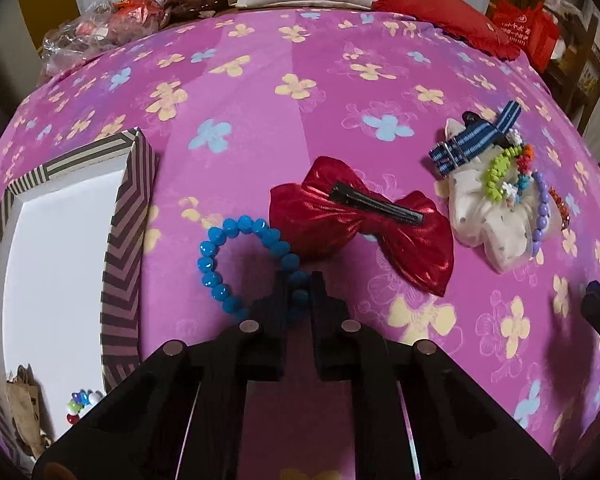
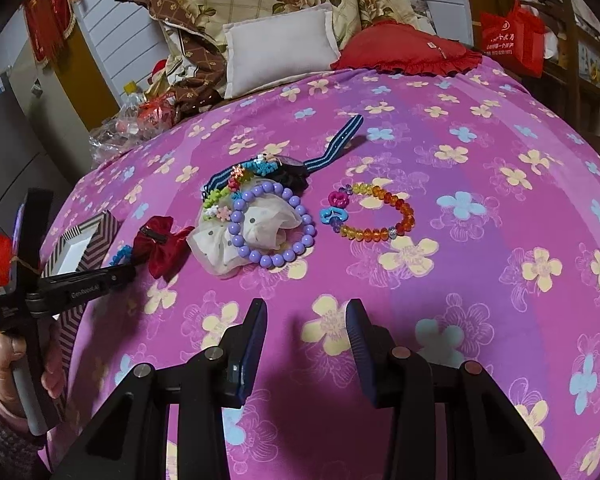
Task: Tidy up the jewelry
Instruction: 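Grasp the blue bead bracelet with the left tool while the right tool grasps the red bow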
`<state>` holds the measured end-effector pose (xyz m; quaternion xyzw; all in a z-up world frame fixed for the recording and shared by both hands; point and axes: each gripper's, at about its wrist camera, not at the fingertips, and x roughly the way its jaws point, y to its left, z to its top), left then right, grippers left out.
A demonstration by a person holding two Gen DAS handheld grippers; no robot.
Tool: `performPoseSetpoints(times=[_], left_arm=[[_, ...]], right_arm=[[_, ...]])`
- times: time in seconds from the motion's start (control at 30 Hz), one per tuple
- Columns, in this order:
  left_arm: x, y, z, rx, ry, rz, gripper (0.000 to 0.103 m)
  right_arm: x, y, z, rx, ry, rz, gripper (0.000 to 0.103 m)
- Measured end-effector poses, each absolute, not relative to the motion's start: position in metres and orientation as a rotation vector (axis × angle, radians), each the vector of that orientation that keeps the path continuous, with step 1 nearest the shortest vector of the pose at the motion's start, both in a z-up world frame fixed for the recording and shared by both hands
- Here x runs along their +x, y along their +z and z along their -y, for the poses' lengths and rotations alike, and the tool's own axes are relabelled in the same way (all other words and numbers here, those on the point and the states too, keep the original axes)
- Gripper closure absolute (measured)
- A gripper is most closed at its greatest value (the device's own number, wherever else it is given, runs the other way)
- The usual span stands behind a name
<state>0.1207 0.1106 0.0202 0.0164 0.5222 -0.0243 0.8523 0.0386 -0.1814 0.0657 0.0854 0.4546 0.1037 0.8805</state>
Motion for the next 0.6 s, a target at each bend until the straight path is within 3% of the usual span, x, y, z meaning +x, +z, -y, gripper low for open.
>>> performPoseSetpoints(times=[0.3,0.4,0.6], left_arm=[[0.071,0.023,-0.119,-0.047,-0.078,-1.104,0.095],[0.053,0.022,-0.121,-0.086,-0.116,-1.097,0.095],[0.044,0.019,-0.12,-0.118,-0.152,-1.072,0.095]], right_arm=[[0.033,0.064,0.172,0.21,0.325,-0.951,0.064],[0.028,0.065,0.159,0.242,0.405,-0.97,0.056],[0.042,0.074,0.11,0.136,0.48,-1.005,0.054]])
